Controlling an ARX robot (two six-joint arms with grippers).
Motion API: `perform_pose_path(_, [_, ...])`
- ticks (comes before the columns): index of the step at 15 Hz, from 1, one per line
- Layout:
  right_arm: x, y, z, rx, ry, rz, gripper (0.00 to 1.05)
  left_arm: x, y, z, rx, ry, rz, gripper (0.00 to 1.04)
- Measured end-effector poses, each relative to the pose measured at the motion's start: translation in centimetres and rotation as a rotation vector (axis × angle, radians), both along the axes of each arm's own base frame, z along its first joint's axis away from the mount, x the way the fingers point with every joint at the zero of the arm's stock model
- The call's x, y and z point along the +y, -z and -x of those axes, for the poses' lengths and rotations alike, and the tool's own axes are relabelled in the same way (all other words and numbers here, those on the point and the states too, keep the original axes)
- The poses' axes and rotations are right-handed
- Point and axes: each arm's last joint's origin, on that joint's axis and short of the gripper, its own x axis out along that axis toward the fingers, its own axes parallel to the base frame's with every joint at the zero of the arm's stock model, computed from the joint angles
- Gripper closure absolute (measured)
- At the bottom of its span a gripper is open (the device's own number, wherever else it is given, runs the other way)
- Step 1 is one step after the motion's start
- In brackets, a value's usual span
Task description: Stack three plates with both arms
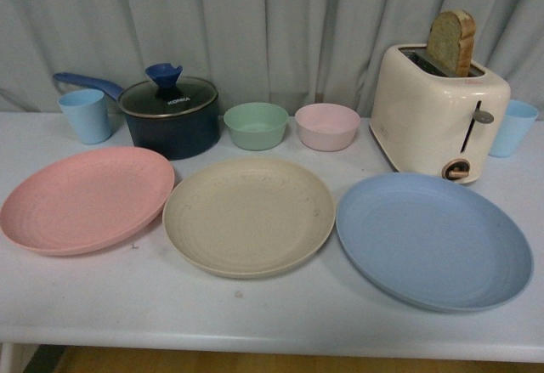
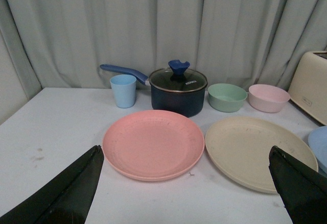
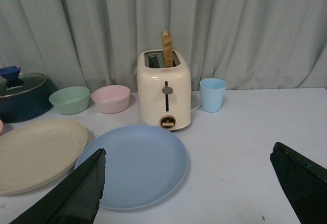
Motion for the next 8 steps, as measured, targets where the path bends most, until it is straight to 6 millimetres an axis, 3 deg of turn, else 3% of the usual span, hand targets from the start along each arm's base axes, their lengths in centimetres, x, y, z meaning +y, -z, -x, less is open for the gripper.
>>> perform_pose_path(8, [0.0,0.0,0.0,0.0,0.0,0.0,0.06,0.0,0.0,0.0,0.0,0.0,0.0,0.07])
